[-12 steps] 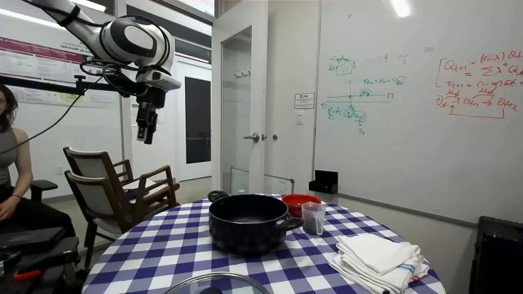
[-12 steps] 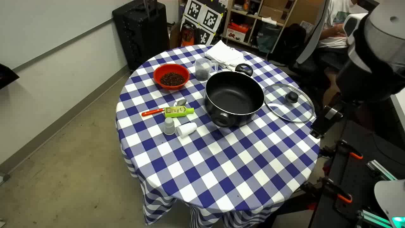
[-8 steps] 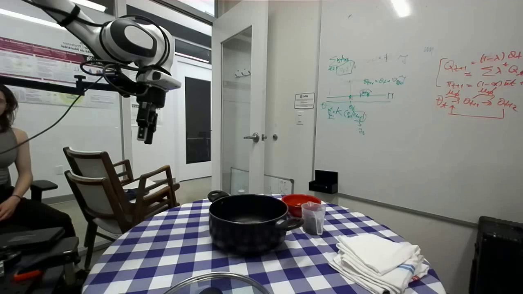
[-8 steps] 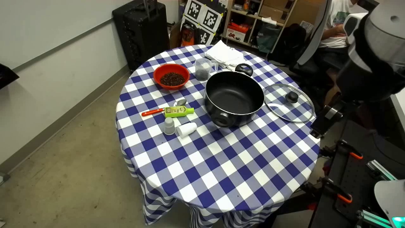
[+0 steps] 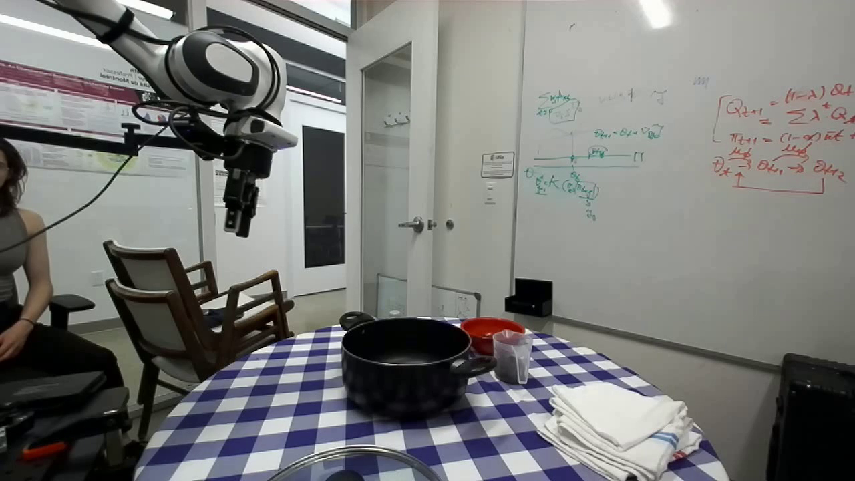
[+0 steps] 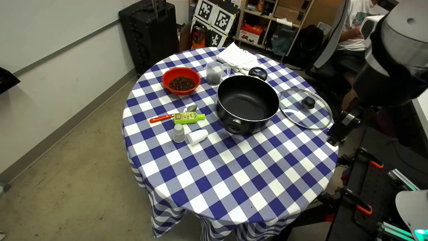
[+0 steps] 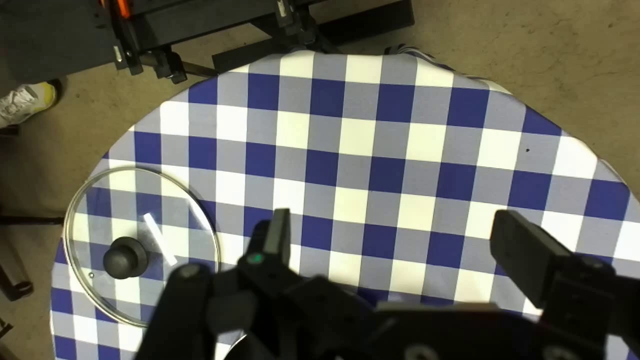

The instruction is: Put the lid on the black pot

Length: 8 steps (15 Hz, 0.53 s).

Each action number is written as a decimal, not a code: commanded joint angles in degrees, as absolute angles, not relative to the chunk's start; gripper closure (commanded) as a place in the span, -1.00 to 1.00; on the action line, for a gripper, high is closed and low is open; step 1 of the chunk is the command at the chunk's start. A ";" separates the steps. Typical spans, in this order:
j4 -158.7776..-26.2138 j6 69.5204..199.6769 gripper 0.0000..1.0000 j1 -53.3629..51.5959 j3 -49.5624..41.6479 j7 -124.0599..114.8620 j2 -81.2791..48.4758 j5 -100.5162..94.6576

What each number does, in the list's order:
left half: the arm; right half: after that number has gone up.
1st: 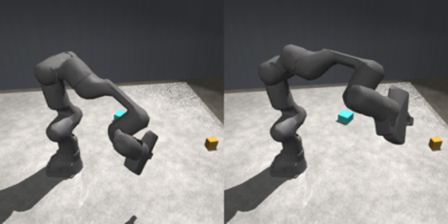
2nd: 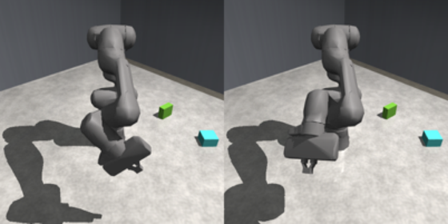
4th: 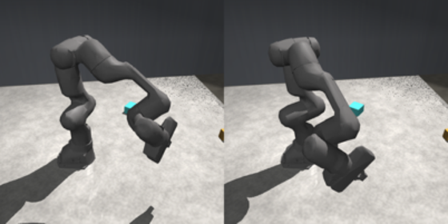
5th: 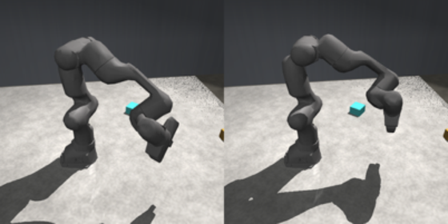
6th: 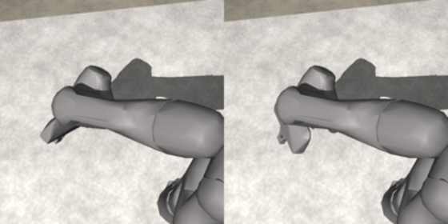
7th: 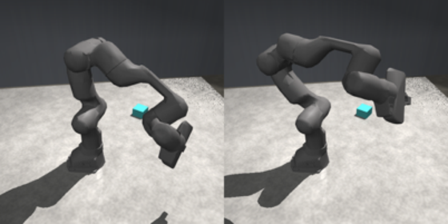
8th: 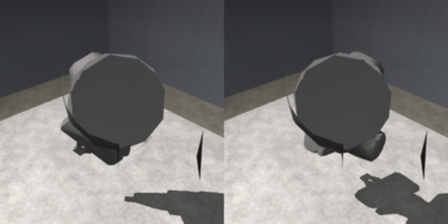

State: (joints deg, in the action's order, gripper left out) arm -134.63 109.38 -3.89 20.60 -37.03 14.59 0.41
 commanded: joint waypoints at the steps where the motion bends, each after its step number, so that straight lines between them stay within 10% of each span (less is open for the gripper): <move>1: -133.02 109.99 -1.00 -4.81 17.58 -37.00 11.53 -0.94; 8: -133.51 117.14 -1.00 -1.48 8.41 -33.00 7.94 0.78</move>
State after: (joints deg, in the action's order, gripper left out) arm -134.23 113.75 -3.15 12.41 -35.90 10.31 -0.02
